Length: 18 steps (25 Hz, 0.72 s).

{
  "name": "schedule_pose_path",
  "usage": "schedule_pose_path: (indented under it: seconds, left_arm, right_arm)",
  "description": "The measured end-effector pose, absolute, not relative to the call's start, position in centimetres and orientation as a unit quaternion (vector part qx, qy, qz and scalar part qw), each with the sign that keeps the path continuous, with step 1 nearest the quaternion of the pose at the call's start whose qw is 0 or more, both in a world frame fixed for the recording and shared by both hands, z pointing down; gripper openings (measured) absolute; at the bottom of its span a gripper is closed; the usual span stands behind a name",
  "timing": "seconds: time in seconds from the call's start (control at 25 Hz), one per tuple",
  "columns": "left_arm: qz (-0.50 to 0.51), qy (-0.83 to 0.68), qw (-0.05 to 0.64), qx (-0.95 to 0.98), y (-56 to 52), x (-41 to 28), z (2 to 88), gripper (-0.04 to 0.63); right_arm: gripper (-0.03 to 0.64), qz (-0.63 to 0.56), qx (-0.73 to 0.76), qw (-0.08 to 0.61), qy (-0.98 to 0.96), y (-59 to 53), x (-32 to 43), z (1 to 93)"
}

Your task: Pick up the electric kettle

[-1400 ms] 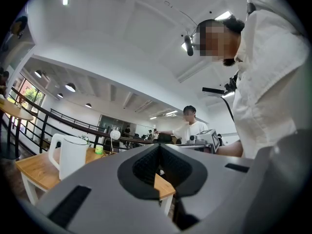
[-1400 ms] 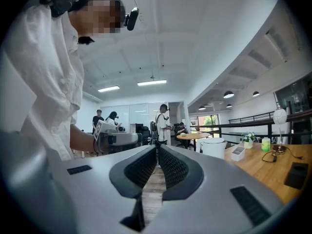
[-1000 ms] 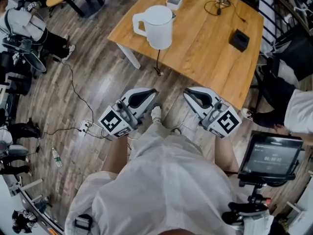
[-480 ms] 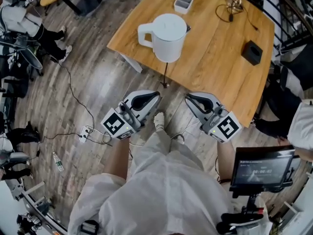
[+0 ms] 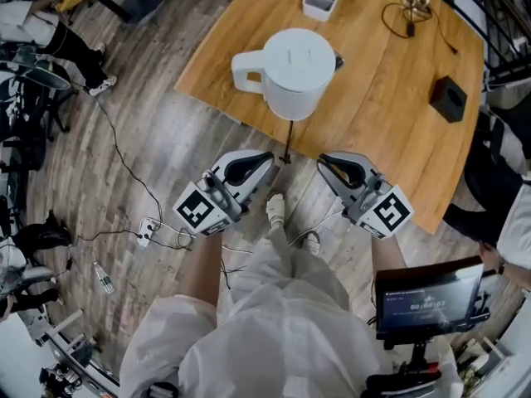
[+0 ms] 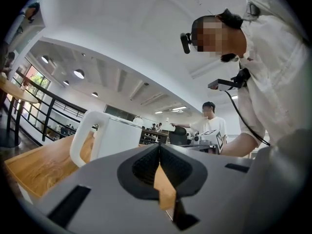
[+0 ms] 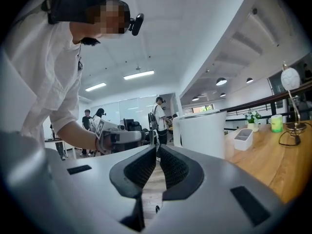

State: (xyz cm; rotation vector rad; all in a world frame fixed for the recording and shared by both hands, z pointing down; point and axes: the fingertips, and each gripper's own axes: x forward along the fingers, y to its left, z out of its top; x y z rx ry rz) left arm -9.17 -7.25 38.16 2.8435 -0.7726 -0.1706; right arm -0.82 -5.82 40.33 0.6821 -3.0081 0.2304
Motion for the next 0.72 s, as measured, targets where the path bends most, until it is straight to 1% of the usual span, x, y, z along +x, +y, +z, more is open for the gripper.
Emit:
schedule_pose_path:
  seconds: [0.24,0.28,0.32,0.4,0.44,0.52,0.56,0.64,0.72]
  left_arm:
    - [-0.058,-0.254,0.102,0.960,-10.0,-9.3,40.0,0.008]
    - [-0.058,-0.253,0.103,0.960,-10.1,-9.2,40.1,0.008]
    - [-0.057,-0.252,0.106,0.960,-10.1,-9.2,40.3,0.008]
    - [-0.053,-0.247,0.114,0.961,-9.9,-9.2,41.0,0.008]
    - [-0.052,-0.245,0.117,0.961,-9.8,-9.2,41.3,0.009]
    - [-0.047,-0.243,0.122,0.961,-9.8,-9.2,41.8,0.008]
    - [-0.045,-0.242,0.124,0.961,-9.8,-9.2,42.0,0.008]
    - [-0.045,-0.241,0.121,0.962,-10.1,-9.0,42.2,0.008]
    - [-0.048,-0.240,0.118,0.962,-10.4,-9.0,42.1,0.008]
  right_arm:
    - [0.015,0.078,0.225,0.016,-0.971,-9.6,-0.9,42.1]
    - [0.026,0.079,0.225,0.010,-0.971,-10.1,-0.8,42.1]
    - [0.085,0.080,0.226,0.004,-0.971,-10.5,-0.6,42.2]
    - [0.246,0.078,0.228,-0.007,-0.971,-11.2,-0.3,42.5]
    - [0.313,0.073,0.231,-0.010,-0.970,-11.7,-0.1,42.7]
    - [0.398,0.064,0.241,-0.016,-0.968,-12.7,0.3,43.2]
    - [0.436,0.065,0.244,-0.018,-0.967,-13.3,0.6,43.5]
    - [0.477,0.068,0.248,-0.019,-0.966,-14.4,0.9,44.2]
    - [0.491,0.068,0.251,-0.016,-0.965,-15.2,0.9,44.8]
